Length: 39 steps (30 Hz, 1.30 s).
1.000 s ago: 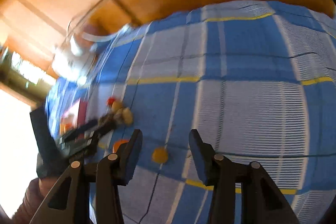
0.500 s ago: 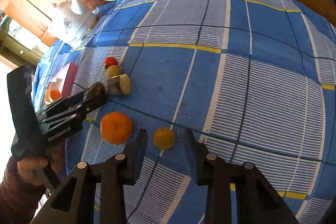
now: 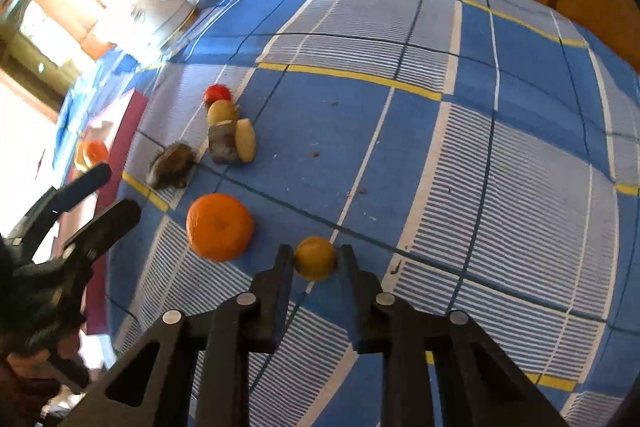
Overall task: Organize fruits
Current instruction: 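Grasp the orange with the left tool while the right tool grasps the small yellow fruit, then carry the orange into the pink tray and open the left tool while the right tool holds the yellow fruit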
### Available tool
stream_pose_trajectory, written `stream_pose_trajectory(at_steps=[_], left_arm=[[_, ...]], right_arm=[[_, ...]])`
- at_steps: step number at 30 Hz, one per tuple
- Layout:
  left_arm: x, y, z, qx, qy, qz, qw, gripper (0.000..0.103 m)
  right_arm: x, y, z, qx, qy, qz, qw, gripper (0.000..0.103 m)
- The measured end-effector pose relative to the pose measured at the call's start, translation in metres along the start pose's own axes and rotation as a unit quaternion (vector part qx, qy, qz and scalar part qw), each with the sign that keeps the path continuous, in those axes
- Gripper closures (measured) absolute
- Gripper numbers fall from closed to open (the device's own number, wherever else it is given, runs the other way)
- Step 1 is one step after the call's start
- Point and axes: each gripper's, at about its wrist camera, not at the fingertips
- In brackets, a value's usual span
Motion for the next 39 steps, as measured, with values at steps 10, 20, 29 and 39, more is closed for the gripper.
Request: stream_pose_trajectory(at_steps=[10, 20, 29, 39], left_arm=[[-0.034, 0.0, 0.012, 0.004, 0.036, -0.045, 0.9983, 0.035], [-0.06, 0.002, 0.023, 0.009, 0.047, -0.074, 0.9961, 0.063], [-0.009, 0.016, 0.001, 0.05, 0.079, -0.05, 0.9943, 0.064], [0.08, 0.036, -0.065, 0.105, 0.02, 0.022, 0.994, 0.063]], right_arm=[[0.018, -0.003, 0.007, 0.0, 0.041, 0.035, 0.999, 0.081], [0.022, -0.006, 0.011, -0.01, 0.043, 0.043, 0.998, 0.081], [0.017, -0.004, 0.003, 0.015, 0.041, 0.035, 0.998, 0.081], [0.003, 0.005, -0.011, 0.05, 0.055, 0.015, 0.997, 0.081]])
Point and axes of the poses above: each gripper's, at about its wrist camera, not at the fingertips, and x roughly against the way its jaws point, z to its right, y to its underside, and after that the axes turned 7 degrees about y, right-handed
